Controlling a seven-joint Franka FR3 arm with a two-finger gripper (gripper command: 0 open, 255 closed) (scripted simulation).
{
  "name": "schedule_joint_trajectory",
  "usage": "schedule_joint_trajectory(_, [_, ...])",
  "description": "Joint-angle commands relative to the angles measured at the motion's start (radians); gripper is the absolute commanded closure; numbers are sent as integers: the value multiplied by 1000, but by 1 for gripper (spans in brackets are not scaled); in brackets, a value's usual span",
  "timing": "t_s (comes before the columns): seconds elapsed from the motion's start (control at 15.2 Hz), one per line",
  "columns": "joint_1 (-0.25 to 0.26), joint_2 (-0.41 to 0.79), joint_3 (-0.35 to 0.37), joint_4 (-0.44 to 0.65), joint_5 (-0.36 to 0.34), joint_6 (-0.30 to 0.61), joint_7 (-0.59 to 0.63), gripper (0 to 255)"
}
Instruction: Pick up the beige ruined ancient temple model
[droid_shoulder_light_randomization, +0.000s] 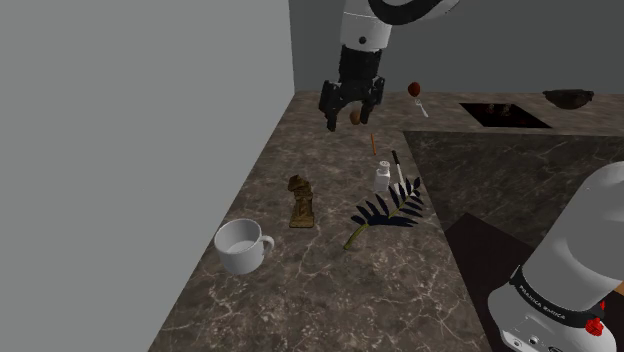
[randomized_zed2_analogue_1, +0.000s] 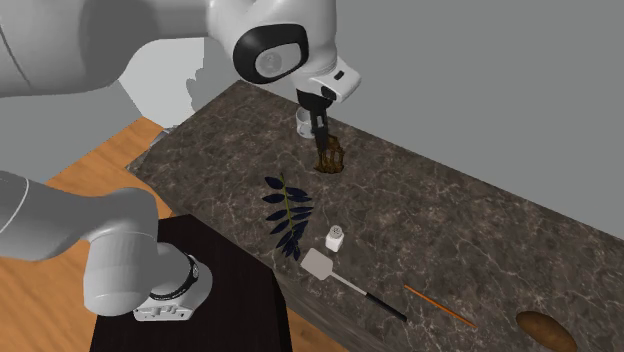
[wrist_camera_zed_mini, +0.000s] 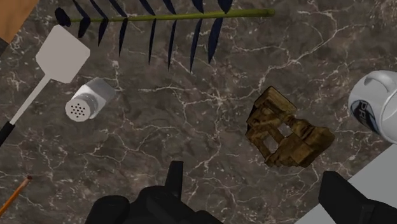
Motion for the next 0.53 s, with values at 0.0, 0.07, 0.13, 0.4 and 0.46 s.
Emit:
schedule_joint_trajectory(0.0, [4,62,36,17,-12,30,47,0])
schedule_joint_trajectory(0.07, [6,96,53,31,-22,42,70,0])
schedule_joint_trajectory(0.13, [8,131,69,46,-32,53,94,0])
schedule_joint_trajectory(0.4, [19,278,126,119,-89,88,193,0])
schedule_joint_trajectory(0.46, [23,317,138,140,-106,95,219,0])
